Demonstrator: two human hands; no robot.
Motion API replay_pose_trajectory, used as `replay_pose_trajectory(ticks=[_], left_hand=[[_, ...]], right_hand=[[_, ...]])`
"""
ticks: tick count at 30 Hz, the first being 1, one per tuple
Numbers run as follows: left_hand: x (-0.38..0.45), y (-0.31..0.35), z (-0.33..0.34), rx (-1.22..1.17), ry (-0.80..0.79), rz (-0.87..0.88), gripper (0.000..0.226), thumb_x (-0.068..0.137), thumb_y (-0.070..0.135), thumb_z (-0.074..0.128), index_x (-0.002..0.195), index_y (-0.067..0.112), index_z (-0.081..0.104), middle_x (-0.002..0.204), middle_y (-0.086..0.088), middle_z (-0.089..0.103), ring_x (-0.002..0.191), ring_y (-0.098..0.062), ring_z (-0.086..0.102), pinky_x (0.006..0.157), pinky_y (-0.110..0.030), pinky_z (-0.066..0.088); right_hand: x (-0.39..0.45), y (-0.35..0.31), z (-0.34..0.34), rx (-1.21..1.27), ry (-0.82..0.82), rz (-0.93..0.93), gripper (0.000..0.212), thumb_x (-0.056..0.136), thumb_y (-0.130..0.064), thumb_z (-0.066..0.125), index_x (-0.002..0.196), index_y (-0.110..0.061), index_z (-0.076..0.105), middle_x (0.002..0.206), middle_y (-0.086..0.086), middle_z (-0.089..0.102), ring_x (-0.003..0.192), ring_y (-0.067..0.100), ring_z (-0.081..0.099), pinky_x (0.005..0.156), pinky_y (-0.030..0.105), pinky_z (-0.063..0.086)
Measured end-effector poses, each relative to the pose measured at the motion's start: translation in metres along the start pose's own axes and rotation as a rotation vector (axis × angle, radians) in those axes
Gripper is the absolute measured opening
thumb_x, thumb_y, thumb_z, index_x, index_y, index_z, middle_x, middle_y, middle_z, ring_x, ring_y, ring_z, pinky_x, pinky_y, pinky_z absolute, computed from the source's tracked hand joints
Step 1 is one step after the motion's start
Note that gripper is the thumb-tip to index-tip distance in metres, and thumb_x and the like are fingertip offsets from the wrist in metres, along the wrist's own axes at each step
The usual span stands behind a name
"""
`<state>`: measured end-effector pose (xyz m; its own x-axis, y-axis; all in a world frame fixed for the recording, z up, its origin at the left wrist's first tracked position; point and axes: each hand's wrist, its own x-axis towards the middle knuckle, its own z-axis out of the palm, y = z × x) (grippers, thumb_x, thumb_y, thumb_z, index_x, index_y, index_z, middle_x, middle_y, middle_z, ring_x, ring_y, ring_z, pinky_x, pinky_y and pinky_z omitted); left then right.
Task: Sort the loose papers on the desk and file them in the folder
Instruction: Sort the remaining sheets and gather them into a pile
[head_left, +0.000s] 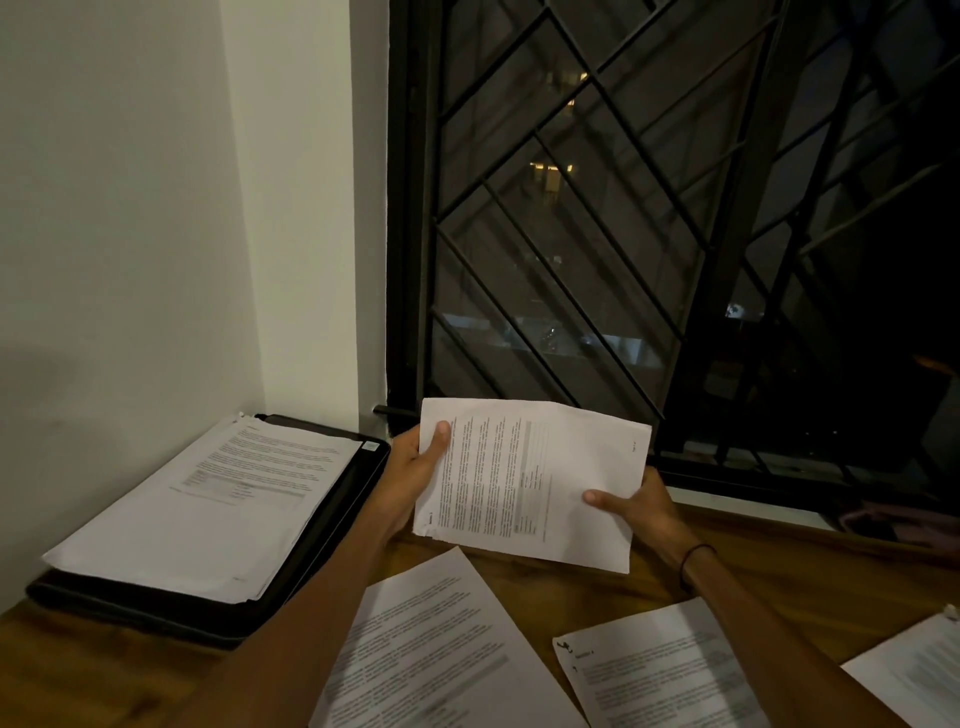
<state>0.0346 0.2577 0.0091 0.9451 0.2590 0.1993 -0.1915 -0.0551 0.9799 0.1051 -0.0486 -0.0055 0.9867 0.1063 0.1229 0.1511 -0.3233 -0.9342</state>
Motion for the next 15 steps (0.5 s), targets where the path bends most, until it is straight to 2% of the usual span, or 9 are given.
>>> replay_pose_trajectory(ticks=[3, 6, 9, 11, 13, 15], left_hand=[[-0.003, -0.005, 0.002, 0.005, 0.008, -0.036, 0.040, 0.097, 0.056, 0.056, 0.117, 0.024, 0.066, 0.101, -0.001, 0.079, 0.088, -0.026, 0.077, 0.082, -0.048, 0.063], [0.002, 0.012, 0.007, -0.001, 0.087, 0.036, 0.035, 0.098, 0.050, 0.055, 0.113, 0.021, 0.068, 0.098, 0.001, 0.078, 0.088, -0.021, 0.077, 0.074, -0.035, 0.063], [0.009, 0.034, 0.014, -0.011, 0.039, 0.099, 0.026, 0.097, 0.046, 0.059, 0.112, 0.026, 0.068, 0.102, 0.002, 0.078, 0.091, -0.017, 0.076, 0.077, -0.034, 0.062], [0.010, 0.037, 0.020, -0.019, 0.023, 0.078, 0.021, 0.096, 0.045, 0.061, 0.110, 0.030, 0.067, 0.103, 0.004, 0.077, 0.092, -0.016, 0.076, 0.079, -0.035, 0.062], [0.007, 0.025, 0.025, -0.030, 0.058, 0.035, 0.023, 0.096, 0.045, 0.062, 0.111, 0.029, 0.067, 0.105, 0.004, 0.077, 0.092, -0.016, 0.076, 0.081, -0.038, 0.063], [0.002, 0.006, 0.026, -0.025, 0.076, -0.012, 0.032, 0.097, 0.046, 0.061, 0.118, 0.023, 0.067, 0.109, 0.001, 0.077, 0.094, -0.019, 0.076, 0.084, -0.047, 0.063]], right_hand=[[-0.006, 0.001, 0.001, 0.020, 0.029, -0.010, 0.063, 0.076, -0.021, 0.090, 0.122, -0.025, 0.047, 0.107, -0.008, 0.061, 0.102, 0.021, 0.062, 0.092, 0.047, 0.055], [-0.008, -0.012, -0.001, 0.069, 0.100, -0.075, 0.062, 0.075, -0.022, 0.090, 0.120, -0.025, 0.048, 0.109, -0.007, 0.061, 0.105, 0.021, 0.062, 0.089, 0.042, 0.055], [-0.007, -0.031, 0.000, 0.110, 0.124, -0.168, 0.048, 0.080, -0.015, 0.086, 0.106, -0.034, 0.051, 0.104, -0.013, 0.060, 0.095, 0.006, 0.060, 0.076, 0.026, 0.052], [-0.006, -0.038, 0.004, 0.101, 0.115, -0.192, 0.046, 0.081, -0.018, 0.086, 0.109, -0.031, 0.053, 0.105, -0.013, 0.061, 0.095, 0.006, 0.061, 0.070, 0.020, 0.049], [-0.005, -0.033, 0.010, 0.086, 0.100, -0.171, 0.048, 0.078, -0.020, 0.088, 0.111, -0.030, 0.055, 0.107, -0.011, 0.063, 0.099, 0.009, 0.063, 0.074, 0.024, 0.053], [-0.006, -0.018, 0.019, 0.036, 0.072, -0.109, 0.050, 0.077, -0.020, 0.090, 0.112, -0.029, 0.055, 0.112, -0.004, 0.065, 0.106, 0.018, 0.064, 0.084, 0.037, 0.059]])
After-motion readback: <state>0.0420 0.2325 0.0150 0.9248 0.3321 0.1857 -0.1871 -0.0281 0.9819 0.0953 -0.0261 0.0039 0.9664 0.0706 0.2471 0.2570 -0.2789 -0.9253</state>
